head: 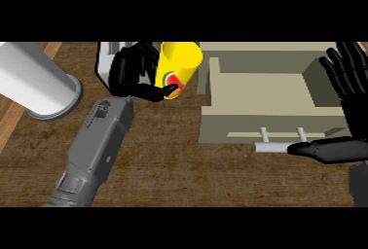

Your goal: Pick up the cup, place it into the drawer and close the drawer

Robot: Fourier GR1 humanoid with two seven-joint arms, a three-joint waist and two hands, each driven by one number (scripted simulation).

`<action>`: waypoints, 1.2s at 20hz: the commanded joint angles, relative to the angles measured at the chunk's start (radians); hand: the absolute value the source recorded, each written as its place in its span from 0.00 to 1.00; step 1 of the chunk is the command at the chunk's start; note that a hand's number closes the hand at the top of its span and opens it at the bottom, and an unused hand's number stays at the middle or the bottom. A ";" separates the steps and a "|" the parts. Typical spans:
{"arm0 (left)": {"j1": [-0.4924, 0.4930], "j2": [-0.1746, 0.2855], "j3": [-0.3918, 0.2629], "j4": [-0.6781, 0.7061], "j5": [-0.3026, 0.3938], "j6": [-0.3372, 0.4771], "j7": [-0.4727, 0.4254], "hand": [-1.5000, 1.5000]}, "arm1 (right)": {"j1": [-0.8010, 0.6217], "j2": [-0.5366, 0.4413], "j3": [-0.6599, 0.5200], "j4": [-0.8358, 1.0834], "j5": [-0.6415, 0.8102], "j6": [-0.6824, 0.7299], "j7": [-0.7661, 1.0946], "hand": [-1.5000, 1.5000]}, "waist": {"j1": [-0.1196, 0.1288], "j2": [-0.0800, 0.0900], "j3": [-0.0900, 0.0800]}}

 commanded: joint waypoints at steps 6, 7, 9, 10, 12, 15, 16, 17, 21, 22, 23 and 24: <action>-0.275 -0.017 -0.112 -0.049 0.043 0.213 0.321 1.00 | 0.016 -0.006 -0.005 0.004 0.014 0.008 -0.036 0.00 | -0.023 0.007 0.000; -0.337 -0.017 -0.140 0.019 0.067 0.262 0.307 1.00 | -0.039 0.012 0.020 0.066 0.041 -0.010 -0.045 0.00 | -0.032 0.012 0.000; -0.378 -0.017 -0.172 0.051 0.095 0.304 0.366 1.00 | -0.012 0.006 -0.009 0.071 0.003 0.015 -0.081 0.00 | -0.037 0.012 0.000; -0.413 -0.017 -0.160 0.090 0.082 0.302 0.394 1.00 | 0.023 0.001 0.007 -0.021 -0.017 0.029 -0.024 0.00 | -0.047 0.011 0.000; -0.439 -0.017 -0.246 0.138 0.147 0.373 0.427 1.00 | -0.045 0.024 0.042 0.016 0.030 -0.014 -0.005 0.00 | -0.051 0.012 0.000; -0.466 -0.017 -0.280 0.276 0.149 0.397 0.393 1.00 | -0.045 -0.004 -0.004 0.033 -0.009 0.014 -0.035 0.00 | -0.079 0.022 0.000; -0.481 -0.017 -0.295 0.296 0.182 0.418 0.405 1.00 | -0.016 -0.003 0.005 0.032 -0.016 0.035 -0.045 0.00 | -0.090 0.023 0.001; -0.507 -0.017 -0.328 0.308 0.180 0.430 0.439 1.00 | -0.029 -0.014 -0.024 0.075 -0.035 0.055 -0.097 0.00 | -0.088 0.024 0.001; -0.526 -0.017 -0.368 0.408 0.198 0.386 0.436 1.00 | -0.061 0.000 0.014 0.053 -0.012 0.035 -0.055 0.00 | -0.120 0.036 0.001; -0.506 -0.017 -0.403 0.420 0.196 0.392 0.431 1.00 | -0.112 -0.005 0.019 0.064 -0.035 0.040 -0.020 0.00 | -0.143 0.042 0.001; -0.522 -0.017 -0.417 0.430 0.209 0.356 0.478 1.00 | -0.095 0.000 0.023 0.089 -0.020 0.049 -0.064 0.00 | -0.143 0.043 0.002; -0.490 -0.017 -0.430 0.443 0.217 0.345 0.468 1.00 | -0.085 0.009 0.042 0.053 -0.025 0.052 -0.049 0.00 | -0.152 0.042 0.002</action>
